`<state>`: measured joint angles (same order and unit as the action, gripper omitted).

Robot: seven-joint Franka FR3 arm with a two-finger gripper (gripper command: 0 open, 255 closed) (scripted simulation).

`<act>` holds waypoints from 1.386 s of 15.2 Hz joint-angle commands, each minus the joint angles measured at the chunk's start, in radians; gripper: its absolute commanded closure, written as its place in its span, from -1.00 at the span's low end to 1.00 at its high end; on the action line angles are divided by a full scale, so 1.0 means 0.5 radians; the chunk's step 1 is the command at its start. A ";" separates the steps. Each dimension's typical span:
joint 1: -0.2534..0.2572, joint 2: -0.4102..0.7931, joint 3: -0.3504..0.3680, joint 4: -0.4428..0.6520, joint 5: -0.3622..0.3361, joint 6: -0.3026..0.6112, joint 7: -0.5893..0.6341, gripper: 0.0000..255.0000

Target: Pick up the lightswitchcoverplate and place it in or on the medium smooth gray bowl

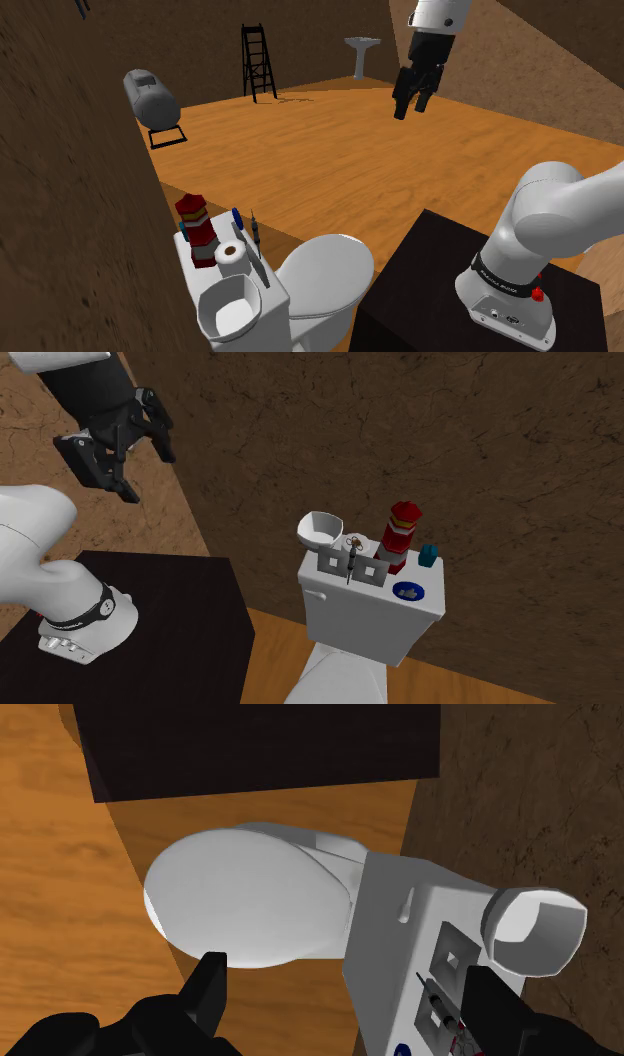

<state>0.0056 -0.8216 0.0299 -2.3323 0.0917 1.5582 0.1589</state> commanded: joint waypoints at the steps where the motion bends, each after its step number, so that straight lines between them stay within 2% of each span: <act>1: 0.000 0.000 0.000 0.000 0.000 0.000 0.000 -1.00; 11: 0.059 0.331 0.337 -0.264 0.135 0.621 0.299 -1.00; 16: 0.068 0.612 0.510 -0.289 0.154 0.939 0.461 -1.00; 21: 0.050 0.959 0.681 -0.242 0.098 1.239 0.656 -1.00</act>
<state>0.0324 -0.3823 0.3500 -2.4629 0.1488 2.1460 0.4614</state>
